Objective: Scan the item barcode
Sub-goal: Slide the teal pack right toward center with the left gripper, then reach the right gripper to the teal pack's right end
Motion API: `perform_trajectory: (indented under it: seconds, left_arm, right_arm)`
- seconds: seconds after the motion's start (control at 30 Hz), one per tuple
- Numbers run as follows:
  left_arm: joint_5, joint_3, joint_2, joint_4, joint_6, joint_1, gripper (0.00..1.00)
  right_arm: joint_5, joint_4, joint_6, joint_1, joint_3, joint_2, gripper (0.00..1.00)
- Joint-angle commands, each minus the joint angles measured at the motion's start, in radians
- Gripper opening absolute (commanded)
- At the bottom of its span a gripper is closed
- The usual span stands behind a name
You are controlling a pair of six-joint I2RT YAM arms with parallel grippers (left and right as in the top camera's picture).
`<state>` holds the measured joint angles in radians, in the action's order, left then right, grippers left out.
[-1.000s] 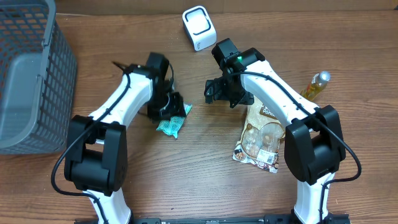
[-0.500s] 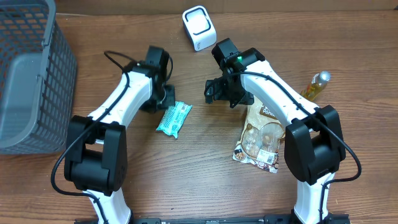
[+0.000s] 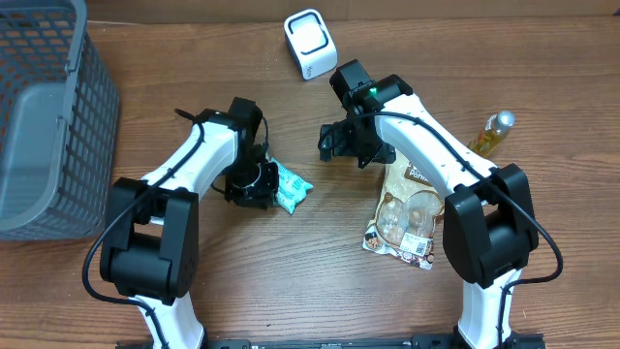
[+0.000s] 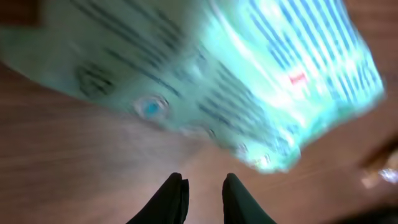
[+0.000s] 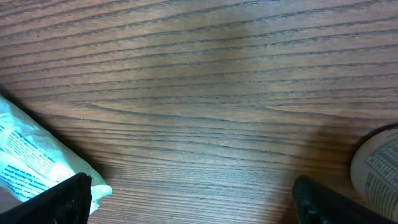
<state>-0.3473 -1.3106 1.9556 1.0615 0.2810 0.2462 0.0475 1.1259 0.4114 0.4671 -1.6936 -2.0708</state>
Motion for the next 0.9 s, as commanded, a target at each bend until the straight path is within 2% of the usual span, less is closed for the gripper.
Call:
perform_trajectory:
  seconds: [0.0, 0.13, 0.27, 0.37, 0.6, 0.87]
  left_arm:
    - [-0.087, -0.076, 0.013, 0.024, -0.069, -0.030, 0.22]
    - [-0.032, -0.166, 0.013, 0.012, -0.087, -0.056, 0.20]
    - [0.089, -0.175, 0.014, -0.092, -0.090, -0.056, 0.26]
    - [0.093, -0.166, 0.020, -0.117, -0.091, -0.046, 0.23]
    - [0.095, -0.089, 0.020, -0.153, -0.091, -0.034, 0.16]
    - [0.096, 0.060, 0.021, -0.270, -0.090, -0.034, 0.14]
  right_arm:
    - [-0.001, -0.003, 0.001, 0.004, -0.016, 0.028, 1.00]
    - [-0.001, -0.004, 0.001, 0.004, -0.016, 0.028, 1.00]
    - [-0.001, -0.004, 0.001, 0.003, -0.016, 0.028, 1.00]
    - [-0.001, -0.004, 0.001, 0.004, -0.016, 0.028, 1.00]
    - [-0.001, -0.004, 0.001, 0.004, -0.016, 0.028, 1.00]
    - [-0.001, -0.003, 0.001, 0.004, -0.016, 0.028, 1.00]
